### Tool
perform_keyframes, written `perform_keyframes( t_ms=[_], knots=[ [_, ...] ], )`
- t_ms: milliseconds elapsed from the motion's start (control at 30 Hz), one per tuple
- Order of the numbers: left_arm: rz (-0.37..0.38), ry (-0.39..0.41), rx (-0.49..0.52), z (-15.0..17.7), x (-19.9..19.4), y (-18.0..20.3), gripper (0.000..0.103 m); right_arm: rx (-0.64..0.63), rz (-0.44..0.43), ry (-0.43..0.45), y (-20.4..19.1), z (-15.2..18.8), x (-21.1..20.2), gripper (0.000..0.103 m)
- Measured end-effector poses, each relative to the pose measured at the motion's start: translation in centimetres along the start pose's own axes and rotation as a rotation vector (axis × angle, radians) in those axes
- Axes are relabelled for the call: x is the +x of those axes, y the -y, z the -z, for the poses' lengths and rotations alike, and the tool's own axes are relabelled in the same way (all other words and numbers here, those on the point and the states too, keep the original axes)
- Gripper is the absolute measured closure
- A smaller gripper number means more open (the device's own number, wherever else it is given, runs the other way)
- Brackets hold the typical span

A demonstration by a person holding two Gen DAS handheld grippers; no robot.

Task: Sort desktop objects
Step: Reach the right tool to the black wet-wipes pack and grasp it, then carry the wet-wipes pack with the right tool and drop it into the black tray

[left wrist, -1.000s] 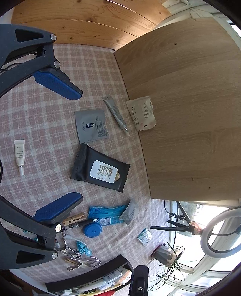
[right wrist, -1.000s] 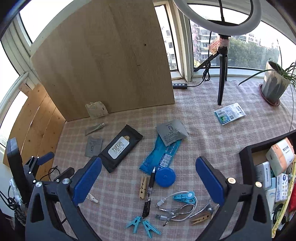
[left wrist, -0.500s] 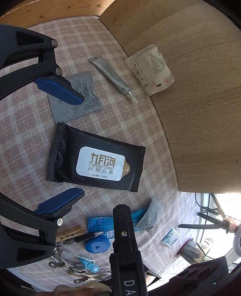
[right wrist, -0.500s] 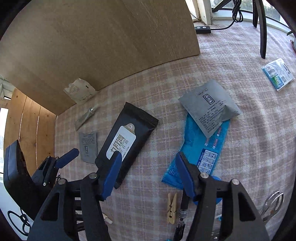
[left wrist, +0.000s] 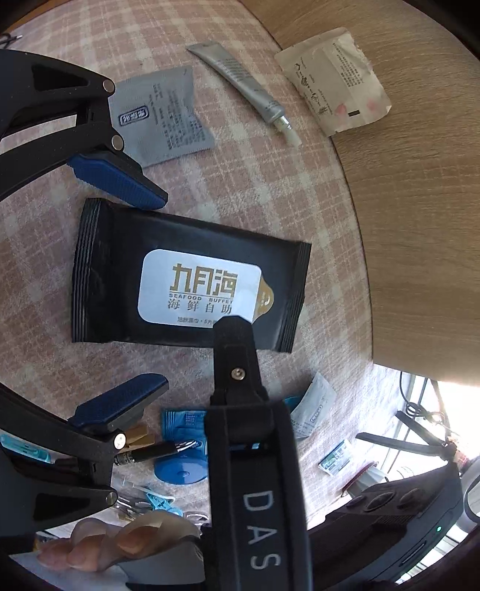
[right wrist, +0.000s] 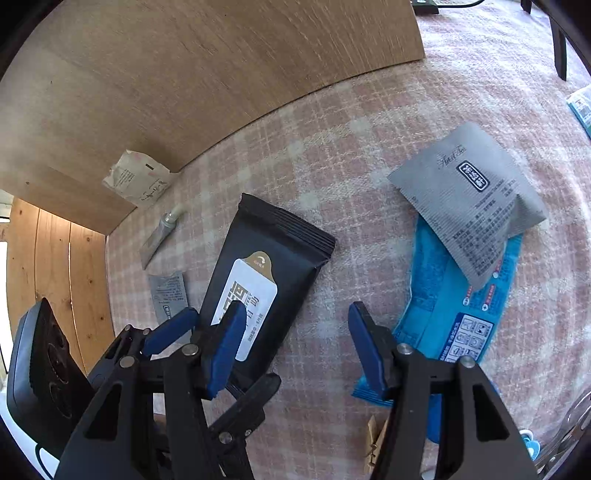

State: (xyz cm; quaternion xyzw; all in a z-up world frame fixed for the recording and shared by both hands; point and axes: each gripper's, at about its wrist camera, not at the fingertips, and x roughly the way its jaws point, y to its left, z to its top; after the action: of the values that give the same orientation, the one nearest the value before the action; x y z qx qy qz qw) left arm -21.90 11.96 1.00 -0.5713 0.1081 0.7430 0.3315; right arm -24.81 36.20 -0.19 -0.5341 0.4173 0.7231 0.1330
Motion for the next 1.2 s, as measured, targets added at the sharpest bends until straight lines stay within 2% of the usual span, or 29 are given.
perform_keyframes(
  t_ms=[100,167,200,300,333,367,467,567,633,767,867,1033,1200],
  knots=[
    [0.033,0.004,0.015,0.7,-0.1,1.0,0.015,-0.017,-0.010,0.001,-0.2,-0.1,0.0,0.046],
    [-0.012,0.028,0.039,0.7,-0.4,1.3,0.017,-0.031,-0.006,0.004,-0.3,0.0,-0.1,0.047],
    [-0.025,0.036,0.036,0.6,-0.5,1.2,0.017,-0.041,-0.002,0.008,-0.3,0.0,-0.1,0.048],
    [0.000,0.037,-0.021,0.0,-0.1,0.1,0.020,-0.071,0.008,0.025,-0.8,0.1,0.0,0.048],
    [0.007,0.050,-0.023,-0.1,-0.2,0.1,0.029,-0.083,0.013,0.033,-0.6,0.5,-0.3,0.049],
    [0.016,0.057,-0.027,-0.2,-0.2,0.2,0.039,-0.092,0.014,0.032,-0.8,0.5,-0.2,0.054],
    [0.016,0.083,-0.059,-0.1,-0.2,0.3,0.049,-0.104,0.068,0.058,-1.2,1.2,-0.3,0.066],
    [0.033,0.093,-0.126,0.4,-0.6,-0.3,0.060,-0.088,0.066,0.067,-1.2,1.7,-0.2,0.068],
    [0.066,0.089,-0.155,1.2,-1.0,-0.9,0.060,-0.063,0.044,0.065,-0.9,2.2,-0.4,0.068],
    [0.062,0.099,-0.153,3.1,-2.5,0.1,0.059,-0.075,0.037,0.063,-0.8,3.9,-1.5,0.068],
    [0.061,0.113,-0.147,3.6,-3.8,1.9,0.060,-0.088,0.034,0.097,-1.1,5.9,-3.0,0.068],
    [0.076,0.132,-0.084,5.0,-6.3,5.6,0.059,-0.092,0.043,0.152,-0.1,9.5,-6.8,0.068],
    [0.097,0.132,0.008,5.9,-7.3,10.6,0.059,-0.035,0.051,0.209,2.9,12.6,-10.7,0.068]
  ],
)
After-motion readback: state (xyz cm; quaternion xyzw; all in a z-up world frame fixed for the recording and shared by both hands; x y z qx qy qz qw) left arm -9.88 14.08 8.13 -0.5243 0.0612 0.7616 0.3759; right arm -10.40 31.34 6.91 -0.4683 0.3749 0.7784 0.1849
